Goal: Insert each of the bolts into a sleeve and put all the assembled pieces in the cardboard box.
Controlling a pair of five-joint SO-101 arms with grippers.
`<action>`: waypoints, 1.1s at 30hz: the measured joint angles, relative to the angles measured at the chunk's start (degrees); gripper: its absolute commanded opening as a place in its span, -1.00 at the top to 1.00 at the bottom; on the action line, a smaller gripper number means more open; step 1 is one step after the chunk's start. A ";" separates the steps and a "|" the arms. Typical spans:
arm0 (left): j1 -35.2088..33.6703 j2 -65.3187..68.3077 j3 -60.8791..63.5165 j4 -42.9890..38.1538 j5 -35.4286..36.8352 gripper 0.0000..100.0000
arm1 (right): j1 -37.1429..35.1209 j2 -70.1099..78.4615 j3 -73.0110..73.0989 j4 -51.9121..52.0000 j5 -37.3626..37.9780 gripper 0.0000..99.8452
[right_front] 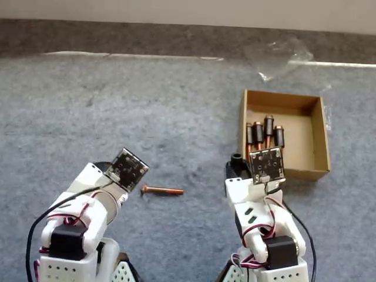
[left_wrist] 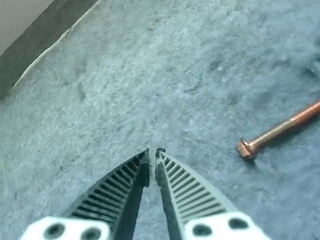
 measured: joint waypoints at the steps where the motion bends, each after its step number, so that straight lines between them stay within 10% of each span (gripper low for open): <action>1: 0.88 0.00 -0.44 0.88 -0.44 0.91 | 0.00 0.00 0.00 0.00 0.00 0.99; 28: 16.44 58.99 -24.79 3.08 -0.97 0.91 | 0.00 0.00 2.73 -0.18 0.00 0.99; 33: 18.99 59.69 -25.76 3.08 13.19 0.91 | 0.00 0.00 2.73 -0.18 0.00 0.99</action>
